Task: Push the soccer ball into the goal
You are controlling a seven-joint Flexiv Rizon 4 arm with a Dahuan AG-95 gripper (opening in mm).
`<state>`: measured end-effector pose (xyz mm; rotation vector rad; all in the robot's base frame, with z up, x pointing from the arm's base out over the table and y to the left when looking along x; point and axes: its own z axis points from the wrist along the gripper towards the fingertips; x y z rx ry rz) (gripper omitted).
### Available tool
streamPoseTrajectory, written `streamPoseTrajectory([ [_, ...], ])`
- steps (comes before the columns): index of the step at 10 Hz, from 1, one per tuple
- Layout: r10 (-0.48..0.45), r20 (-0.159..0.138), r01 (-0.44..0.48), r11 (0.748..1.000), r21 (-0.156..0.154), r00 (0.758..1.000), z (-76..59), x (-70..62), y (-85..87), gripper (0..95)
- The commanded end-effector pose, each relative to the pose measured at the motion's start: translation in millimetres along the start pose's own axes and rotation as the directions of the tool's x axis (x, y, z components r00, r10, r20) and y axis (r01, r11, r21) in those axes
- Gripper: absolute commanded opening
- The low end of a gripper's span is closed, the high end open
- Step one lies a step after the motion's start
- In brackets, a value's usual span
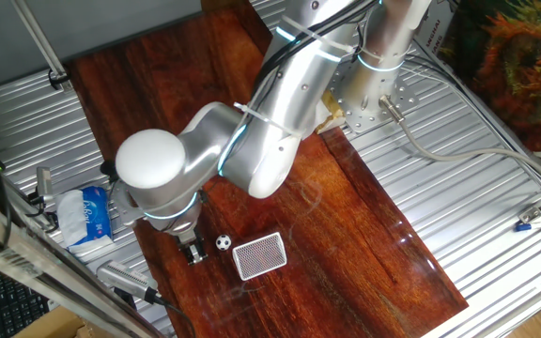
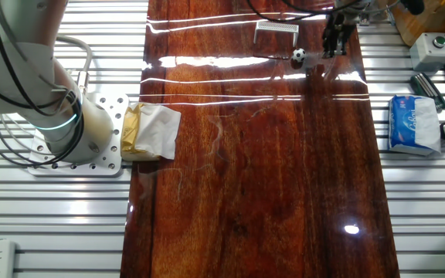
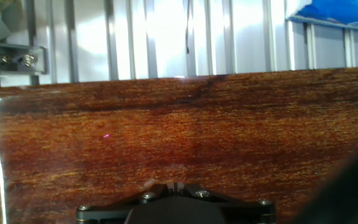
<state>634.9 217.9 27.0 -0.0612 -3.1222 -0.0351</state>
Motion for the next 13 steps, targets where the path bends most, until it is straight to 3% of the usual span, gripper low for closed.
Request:
streamPoseTrajectory([
  [1, 0.020, 0.002, -0.020, 1.000, -0.005, 1.000, 1.3, 2.0, 3.4, 0.0],
  [2, 0.035, 0.001, -0.035, 0.999, -0.020, 0.999, 3.5, 3.1, 6.0, 0.0],
  [6, 0.040, -0.002, -0.040, 0.999, -0.020, 0.999, 16.6, 13.3, 8.2, 0.0],
  [10, 0.050, -0.049, -0.052, 0.998, -0.034, 0.998, 10.8, 22.9, 6.9, 0.0],
  [13, 0.043, -0.055, -0.046, 0.998, -0.053, 0.998, 15.5, 42.9, 3.9, 0.0],
])
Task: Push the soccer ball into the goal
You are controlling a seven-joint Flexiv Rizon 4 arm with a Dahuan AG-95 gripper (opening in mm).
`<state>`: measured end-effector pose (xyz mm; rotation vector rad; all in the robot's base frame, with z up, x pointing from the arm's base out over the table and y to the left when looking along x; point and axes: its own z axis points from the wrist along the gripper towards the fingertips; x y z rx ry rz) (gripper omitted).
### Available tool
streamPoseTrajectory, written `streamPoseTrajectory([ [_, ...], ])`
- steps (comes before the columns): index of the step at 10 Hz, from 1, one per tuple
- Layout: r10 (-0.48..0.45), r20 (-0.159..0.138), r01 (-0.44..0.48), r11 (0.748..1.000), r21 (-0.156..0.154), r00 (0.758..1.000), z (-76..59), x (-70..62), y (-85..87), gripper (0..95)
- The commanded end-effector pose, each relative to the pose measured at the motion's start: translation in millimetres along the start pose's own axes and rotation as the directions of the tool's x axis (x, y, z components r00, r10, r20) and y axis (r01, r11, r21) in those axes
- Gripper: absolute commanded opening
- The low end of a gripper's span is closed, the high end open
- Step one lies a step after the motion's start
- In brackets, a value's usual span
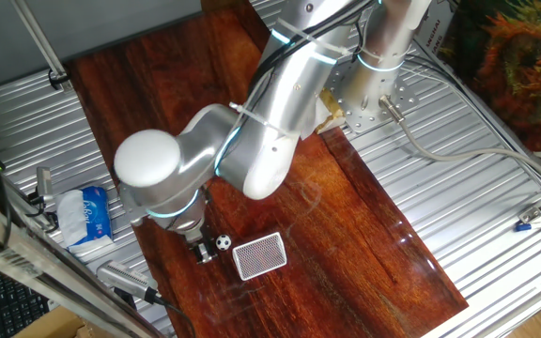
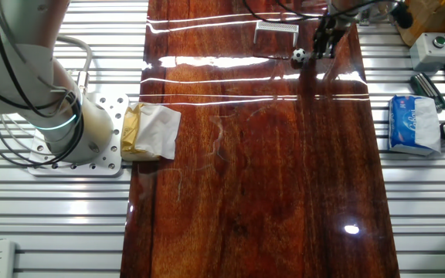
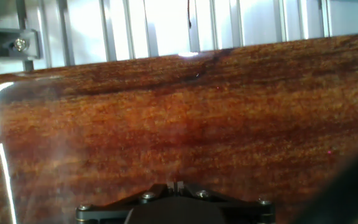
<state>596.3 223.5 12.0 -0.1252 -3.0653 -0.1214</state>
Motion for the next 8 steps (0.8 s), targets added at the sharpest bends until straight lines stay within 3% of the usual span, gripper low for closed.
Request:
streamPoseTrajectory([
  [1, 0.004, -0.004, -0.004, 1.000, 0.000, 1.000, 0.1, 7.1, 1.1, 0.0],
  [4, 0.010, -0.008, -0.010, 1.000, -0.001, 1.000, -0.7, 9.5, 4.0, 0.0],
  [6, -0.021, -0.009, 0.022, 0.999, 0.037, 1.000, -7.4, 11.1, 2.3, 0.0],
  [8, -0.074, -0.038, 0.077, 0.995, 0.071, 0.997, -24.6, 13.8, -6.7, 0.0],
])
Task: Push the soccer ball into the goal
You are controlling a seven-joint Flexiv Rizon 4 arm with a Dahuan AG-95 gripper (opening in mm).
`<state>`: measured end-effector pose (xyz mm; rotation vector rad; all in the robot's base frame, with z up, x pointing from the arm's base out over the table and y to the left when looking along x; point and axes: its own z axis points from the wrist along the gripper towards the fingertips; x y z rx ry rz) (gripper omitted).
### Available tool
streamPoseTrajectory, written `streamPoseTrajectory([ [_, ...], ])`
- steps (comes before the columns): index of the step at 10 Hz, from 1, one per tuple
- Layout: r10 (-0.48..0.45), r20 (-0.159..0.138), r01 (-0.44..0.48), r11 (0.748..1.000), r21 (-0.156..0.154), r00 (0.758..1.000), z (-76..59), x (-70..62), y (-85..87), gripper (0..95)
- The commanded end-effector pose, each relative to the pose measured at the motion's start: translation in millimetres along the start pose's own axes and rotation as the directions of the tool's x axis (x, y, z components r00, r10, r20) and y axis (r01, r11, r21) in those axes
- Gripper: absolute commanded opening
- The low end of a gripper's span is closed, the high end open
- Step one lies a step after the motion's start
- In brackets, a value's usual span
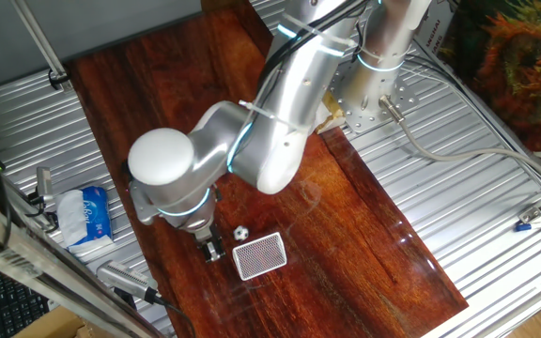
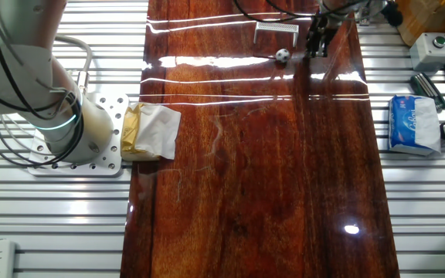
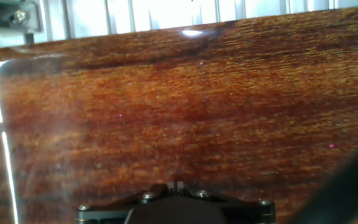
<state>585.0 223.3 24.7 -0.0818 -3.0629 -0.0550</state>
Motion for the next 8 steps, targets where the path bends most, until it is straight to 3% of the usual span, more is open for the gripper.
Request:
streamPoseTrajectory([
  [1, -0.069, -0.050, 0.071, 0.997, 0.037, 0.996, -22.6, 4.4, -13.8, 0.0],
  [4, -0.096, -0.086, 0.099, 0.995, 0.032, 0.992, -39.1, 15.6, -30.3, 0.0],
  [8, -0.117, -0.088, 0.118, 0.993, 0.014, 0.989, -26.6, 53.0, -52.8, 0.0],
])
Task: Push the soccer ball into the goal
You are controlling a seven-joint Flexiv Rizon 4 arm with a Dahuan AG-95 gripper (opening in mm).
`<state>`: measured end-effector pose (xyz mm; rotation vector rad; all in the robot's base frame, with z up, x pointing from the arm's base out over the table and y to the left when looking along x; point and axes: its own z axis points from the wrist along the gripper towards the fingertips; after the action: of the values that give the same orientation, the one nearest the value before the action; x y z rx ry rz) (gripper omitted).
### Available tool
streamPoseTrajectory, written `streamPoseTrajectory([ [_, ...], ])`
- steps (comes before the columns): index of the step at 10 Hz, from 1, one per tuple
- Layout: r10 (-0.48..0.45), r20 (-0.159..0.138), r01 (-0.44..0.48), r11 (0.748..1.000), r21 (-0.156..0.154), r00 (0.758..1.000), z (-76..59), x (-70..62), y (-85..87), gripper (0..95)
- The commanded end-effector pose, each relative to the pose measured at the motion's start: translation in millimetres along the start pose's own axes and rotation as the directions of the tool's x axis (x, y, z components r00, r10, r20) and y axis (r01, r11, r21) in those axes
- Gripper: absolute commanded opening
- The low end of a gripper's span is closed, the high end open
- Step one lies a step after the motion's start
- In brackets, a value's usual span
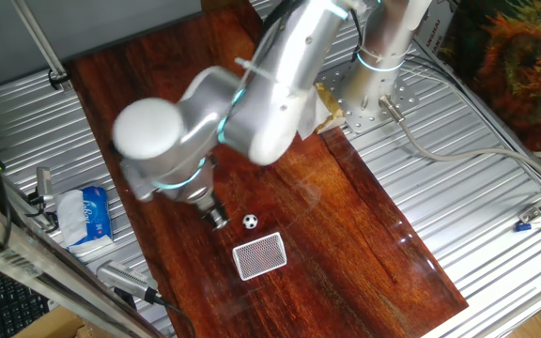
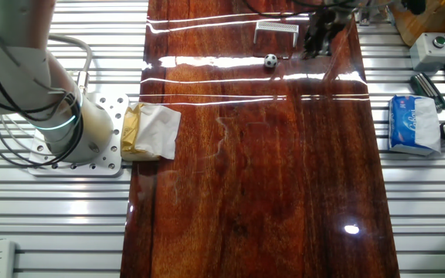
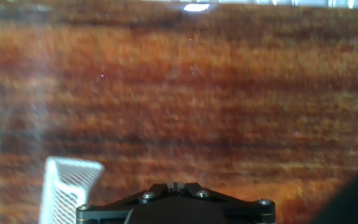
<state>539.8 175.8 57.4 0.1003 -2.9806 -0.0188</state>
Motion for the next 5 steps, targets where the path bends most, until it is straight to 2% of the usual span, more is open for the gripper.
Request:
streamPoseTrajectory([
  [1, -0.002, -0.003, 0.002, 1.000, -0.017, 1.000, 11.8, 17.8, -6.7, 0.0],
  [4, 0.003, -0.001, -0.003, 0.999, -0.036, 1.000, 25.6, 36.2, -12.3, 0.0],
  [5, 0.020, -0.001, -0.020, 0.997, -0.072, 1.000, 32.5, 44.3, -13.4, 0.0],
])
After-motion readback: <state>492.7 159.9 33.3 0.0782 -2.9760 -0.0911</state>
